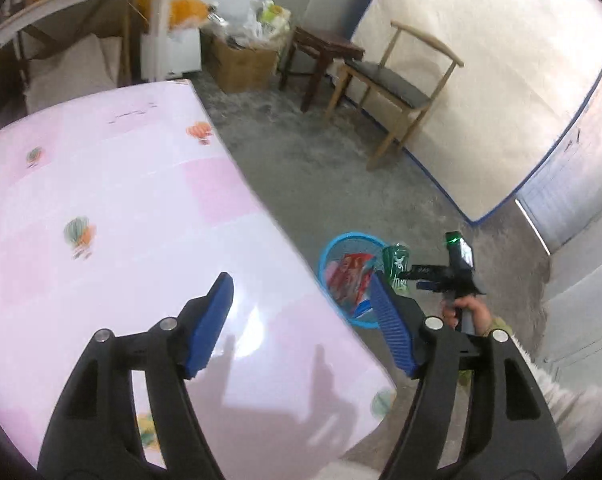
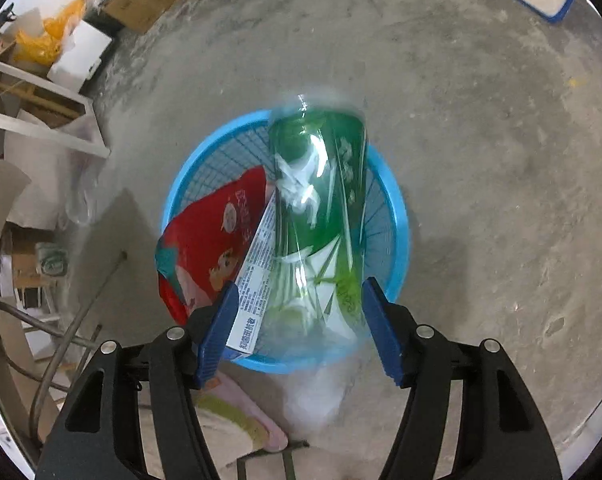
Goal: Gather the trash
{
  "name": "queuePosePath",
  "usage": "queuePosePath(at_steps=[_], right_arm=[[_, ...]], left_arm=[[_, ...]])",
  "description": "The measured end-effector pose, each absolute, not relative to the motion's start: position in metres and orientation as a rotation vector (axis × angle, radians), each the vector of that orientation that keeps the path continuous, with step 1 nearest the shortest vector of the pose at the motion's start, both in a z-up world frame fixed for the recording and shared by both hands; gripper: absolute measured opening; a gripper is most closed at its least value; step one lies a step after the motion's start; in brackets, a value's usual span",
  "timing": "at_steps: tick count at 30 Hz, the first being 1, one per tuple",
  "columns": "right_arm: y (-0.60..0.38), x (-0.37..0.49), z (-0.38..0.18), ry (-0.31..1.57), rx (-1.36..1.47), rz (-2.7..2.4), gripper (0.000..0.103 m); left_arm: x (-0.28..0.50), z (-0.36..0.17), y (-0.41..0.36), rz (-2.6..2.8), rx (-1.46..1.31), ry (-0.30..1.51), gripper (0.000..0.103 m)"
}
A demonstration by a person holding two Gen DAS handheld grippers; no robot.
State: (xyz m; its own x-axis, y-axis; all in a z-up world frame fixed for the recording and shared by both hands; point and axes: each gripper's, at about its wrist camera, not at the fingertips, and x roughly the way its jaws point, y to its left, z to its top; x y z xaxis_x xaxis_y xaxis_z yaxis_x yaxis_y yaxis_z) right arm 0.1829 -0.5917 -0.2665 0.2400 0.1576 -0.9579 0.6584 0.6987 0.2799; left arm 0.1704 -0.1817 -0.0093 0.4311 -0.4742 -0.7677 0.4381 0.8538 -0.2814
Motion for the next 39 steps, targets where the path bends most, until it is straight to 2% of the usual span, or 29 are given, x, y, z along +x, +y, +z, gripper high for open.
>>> queuePosePath(at_steps=[7, 16, 19, 25, 31, 39], right_arm=[[-0.583, 0.157, -0.227, 1.234, 0.707, -0.427, 0.067], [-0.522, 0.122, -0.132, 1.098, 0.595, -0.365, 0.067], [-0.483, 0.116, -0.089, 1.044, 0.527, -0.3, 0.072], [-0.404, 0.124, -0.012, 0.951, 0.407, -0.155, 0.076], [-0.321, 0.126, 0.057, 0.815, 0.272, -0.016, 0.084], [-0.246, 0.112, 0.096, 0.724, 0.157, 0.069, 0.092]], left_arm=[[0.123, -0.022, -0.143, -0.542, -0.089, 0.944, 0.071], [0.088, -0.03, -0.118, -0.553, -0.134, 0.9, 0.076], [0.077, -0.022, -0.107, -0.545, -0.152, 0.861, 0.08], [0.057, 0.0, -0.071, -0.459, -0.176, 0.726, 0.085], [0.053, 0.005, -0.039, -0.354, -0.215, 0.728, 0.086], [0.043, 0.011, -0.002, -0.238, -0.247, 0.7, 0.09]])
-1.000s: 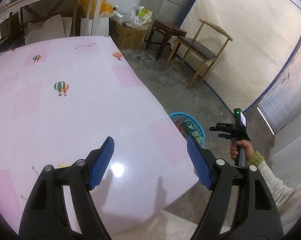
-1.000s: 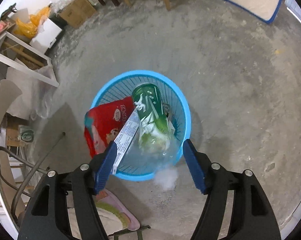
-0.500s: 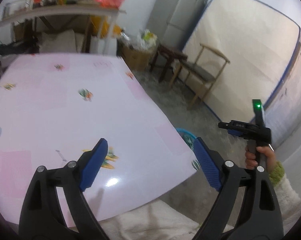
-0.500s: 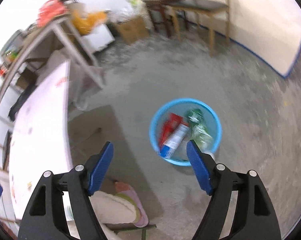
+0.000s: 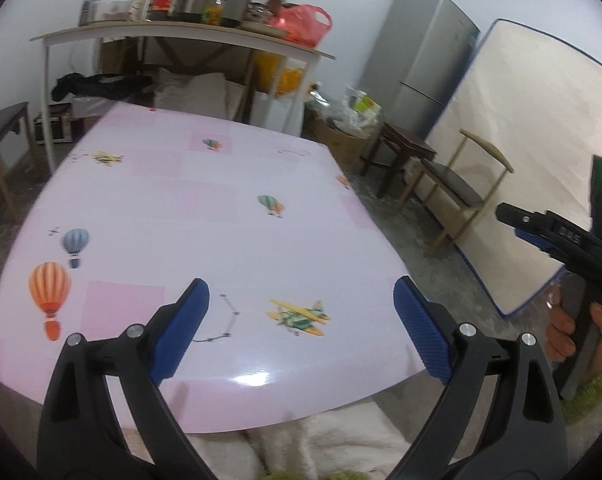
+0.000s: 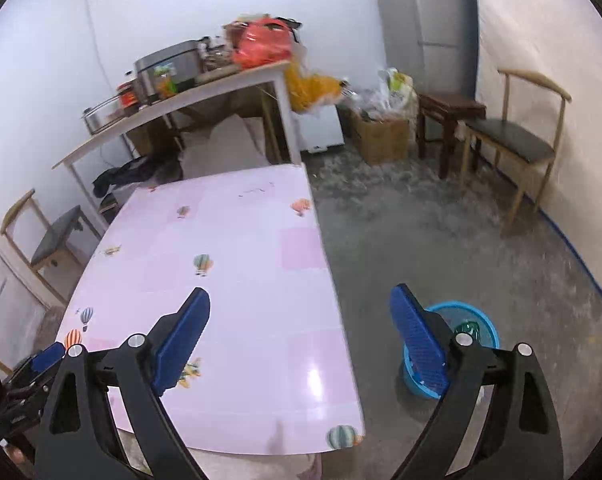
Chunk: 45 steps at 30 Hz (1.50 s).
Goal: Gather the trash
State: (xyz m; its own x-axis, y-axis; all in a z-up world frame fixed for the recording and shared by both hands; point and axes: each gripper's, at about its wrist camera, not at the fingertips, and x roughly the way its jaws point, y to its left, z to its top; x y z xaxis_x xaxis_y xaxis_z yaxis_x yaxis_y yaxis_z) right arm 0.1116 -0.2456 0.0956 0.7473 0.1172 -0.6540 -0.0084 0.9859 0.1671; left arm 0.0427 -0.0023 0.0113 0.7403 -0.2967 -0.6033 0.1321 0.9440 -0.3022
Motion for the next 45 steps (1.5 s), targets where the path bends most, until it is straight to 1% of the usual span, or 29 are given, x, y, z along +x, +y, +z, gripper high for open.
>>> queuePosePath(at_steps=[2, 5, 10, 18, 27, 39, 45], right_arm=[[-0.232, 0.107, 0.099, 0.708, 0.135, 0.081, 0.095], [-0.206, 0.1, 0.102, 0.691, 0.099, 0.095, 0.096], [-0.169, 0.086, 0.1, 0.701, 0.063, 0.112, 0.096], [-0.143, 0.078, 0.082, 0.754, 0.042, 0.139, 0.096], [-0.13, 0.065, 0.086, 0.699, 0.0, 0.121, 0.096], [-0.139, 0.063, 0.082, 0.7, 0.006, 0.082, 0.096], [-0.145, 0.062, 0.079, 0.708, 0.019, 0.066, 0.096]], left_arm=[[0.04, 0.013, 0.003, -0.208, -0.242, 0.695, 0.09], [0.037, 0.015, 0.009, -0.171, -0.232, 0.69, 0.093], [0.029, 0.02, 0.009, -0.136, -0.21, 0.679, 0.094], [0.019, 0.018, 0.016, -0.063, -0.211, 0.704, 0.094], [0.01, 0.02, 0.022, 0.049, -0.192, 0.727, 0.094], [0.006, 0.023, 0.034, 0.117, -0.236, 0.715, 0.094], [0.008, 0.023, 0.028, 0.138, -0.196, 0.724, 0.094]])
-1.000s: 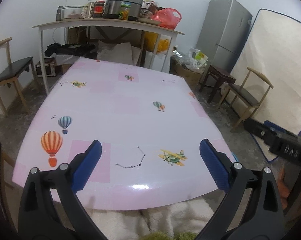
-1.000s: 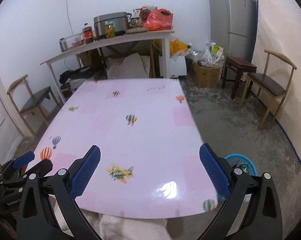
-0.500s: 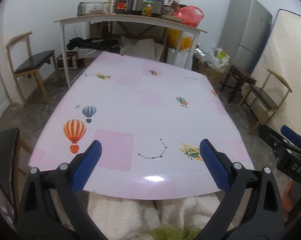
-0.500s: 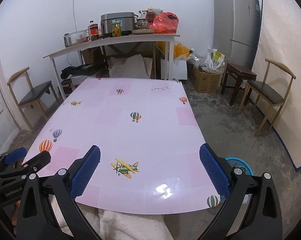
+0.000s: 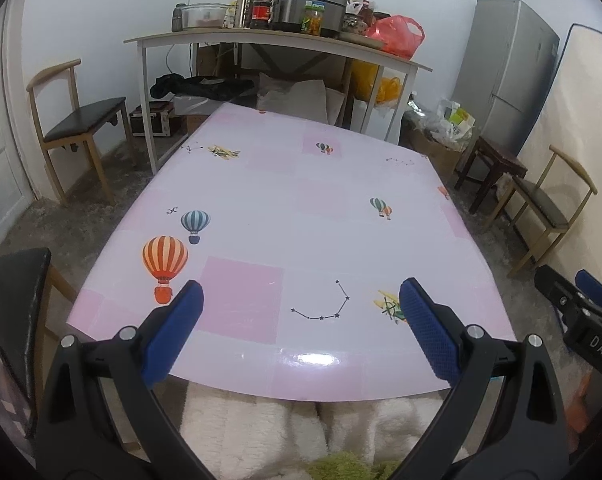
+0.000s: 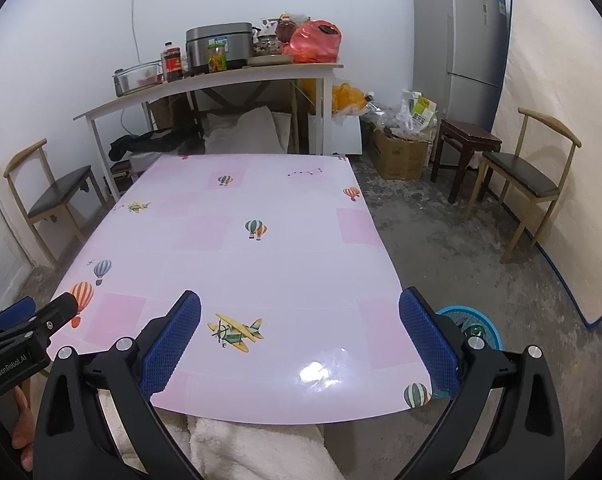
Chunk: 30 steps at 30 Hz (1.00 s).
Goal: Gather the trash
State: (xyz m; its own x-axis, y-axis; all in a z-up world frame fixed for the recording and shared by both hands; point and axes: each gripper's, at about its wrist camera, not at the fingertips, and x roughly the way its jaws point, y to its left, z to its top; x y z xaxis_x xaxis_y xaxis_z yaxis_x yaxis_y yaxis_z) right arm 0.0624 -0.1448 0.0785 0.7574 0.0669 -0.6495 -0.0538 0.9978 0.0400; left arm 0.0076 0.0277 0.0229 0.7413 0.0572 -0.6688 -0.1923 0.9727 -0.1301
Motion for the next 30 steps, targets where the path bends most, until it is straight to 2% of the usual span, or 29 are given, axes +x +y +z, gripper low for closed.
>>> queuePosePath(at_steps=[30], right_arm=[[-0.166, 0.056, 0.044, 0.779, 0.016, -0.059, 0.097]], left_arm=[[0.031, -0.01, -0.002, 0.125, -0.126, 0.886, 0.094]])
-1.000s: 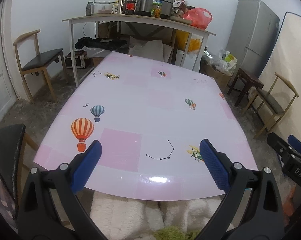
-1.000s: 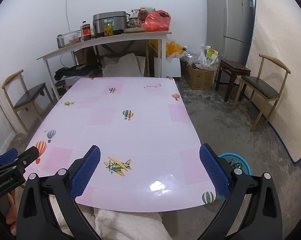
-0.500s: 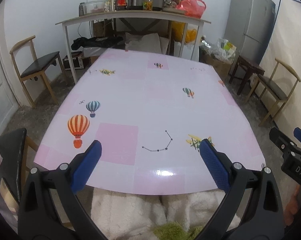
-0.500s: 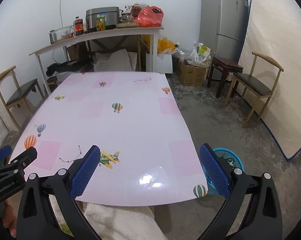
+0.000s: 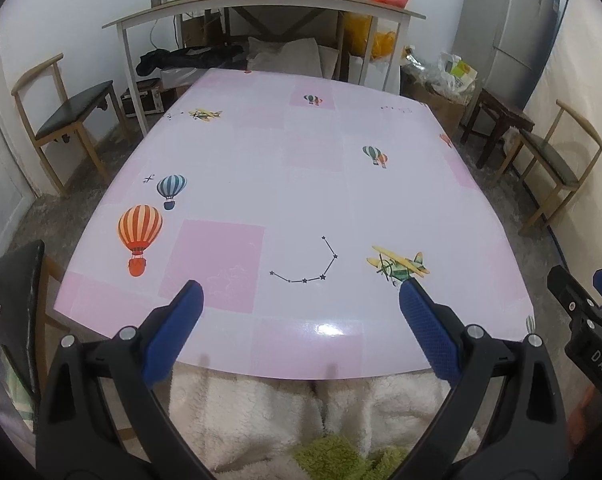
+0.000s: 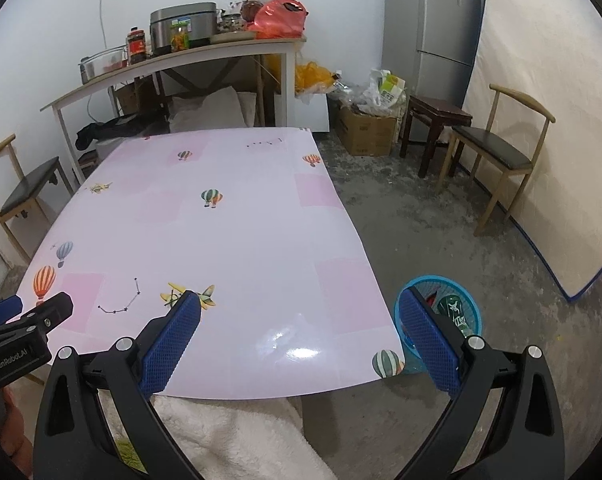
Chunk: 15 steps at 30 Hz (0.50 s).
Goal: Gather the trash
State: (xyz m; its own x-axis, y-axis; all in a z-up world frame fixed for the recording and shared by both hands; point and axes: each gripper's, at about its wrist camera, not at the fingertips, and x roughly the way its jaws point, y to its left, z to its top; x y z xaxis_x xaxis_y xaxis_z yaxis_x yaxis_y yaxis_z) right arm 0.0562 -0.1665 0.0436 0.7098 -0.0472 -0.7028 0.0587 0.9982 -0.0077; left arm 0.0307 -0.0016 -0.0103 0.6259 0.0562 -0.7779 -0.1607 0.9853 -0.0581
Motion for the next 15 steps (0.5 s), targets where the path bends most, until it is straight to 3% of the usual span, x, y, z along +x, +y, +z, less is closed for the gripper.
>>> queuePosePath(at_steps=[15], right_arm=[[-0.169, 0.053, 0.031, 0.851, 0.038, -0.065, 0.097]], left_arm=[[0.03, -0.019, -0.007, 0.137, -0.101, 0.958, 0.094]])
